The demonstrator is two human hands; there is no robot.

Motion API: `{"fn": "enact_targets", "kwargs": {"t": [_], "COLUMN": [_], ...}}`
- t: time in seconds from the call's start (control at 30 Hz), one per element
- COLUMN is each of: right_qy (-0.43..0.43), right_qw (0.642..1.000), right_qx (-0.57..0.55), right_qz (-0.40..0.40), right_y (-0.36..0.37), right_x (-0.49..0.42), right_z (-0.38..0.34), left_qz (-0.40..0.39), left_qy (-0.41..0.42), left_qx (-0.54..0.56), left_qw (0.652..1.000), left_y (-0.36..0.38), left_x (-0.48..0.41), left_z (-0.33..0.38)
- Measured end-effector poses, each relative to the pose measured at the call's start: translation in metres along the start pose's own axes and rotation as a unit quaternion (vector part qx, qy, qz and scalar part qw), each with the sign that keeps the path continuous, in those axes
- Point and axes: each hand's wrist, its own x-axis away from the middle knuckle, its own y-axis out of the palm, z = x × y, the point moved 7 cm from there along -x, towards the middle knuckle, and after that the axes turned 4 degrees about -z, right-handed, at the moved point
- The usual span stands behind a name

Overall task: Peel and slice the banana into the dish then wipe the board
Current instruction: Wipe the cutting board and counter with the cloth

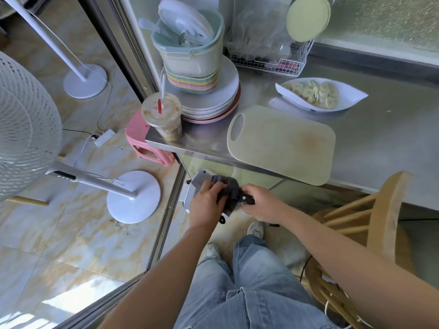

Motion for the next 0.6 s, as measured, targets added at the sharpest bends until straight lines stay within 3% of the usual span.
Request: {"fn": "enact_targets", "kwargs": {"t": [0.1,0.2,0.37,0.47,0.53,0.6], "right_qy": [0.005,-0.002,0.001,0.009,0.020,0.020], "right_qw": [0.984,0.970,0.970,0.972,0.983,0.994], "right_qx": [-0.155,-0.201,-0.189,-0.216,-0.178,-0.102], "right_qz": [-0.091,-0.134,-0.156,-0.093,-0.048,-0.029], "right_y": [0.005,0.010,0.011,-0.002,-0.008,-0.007], "right_x": [0.014,0.022,0.029,0.023,0.015,0.007], "right_z": [0.002,0.007,0.016,0.024,0.026,0.022], "left_qz": [0.016,0.019,-0.008,0.031,0.069,0.079], "left_qy": [-0.066,-0.118,-0.250,-0.323,-0.297,-0.207], "left_qx": [-0.017,-0.044,-0.100,-0.074,-0.032,0.020], "left_qw": [0.998,0.992,0.963,0.943,0.952,0.975], "left_y": [-0.013,-0.026,-0.029,-0.038,-0.040,-0.036], "left_x": [-0.011,-0.017,-0.017,-0.006,-0.006,-0.010], "left_z": [-0.021,-0.042,-0.090,-0.107,-0.093,-0.062]}}
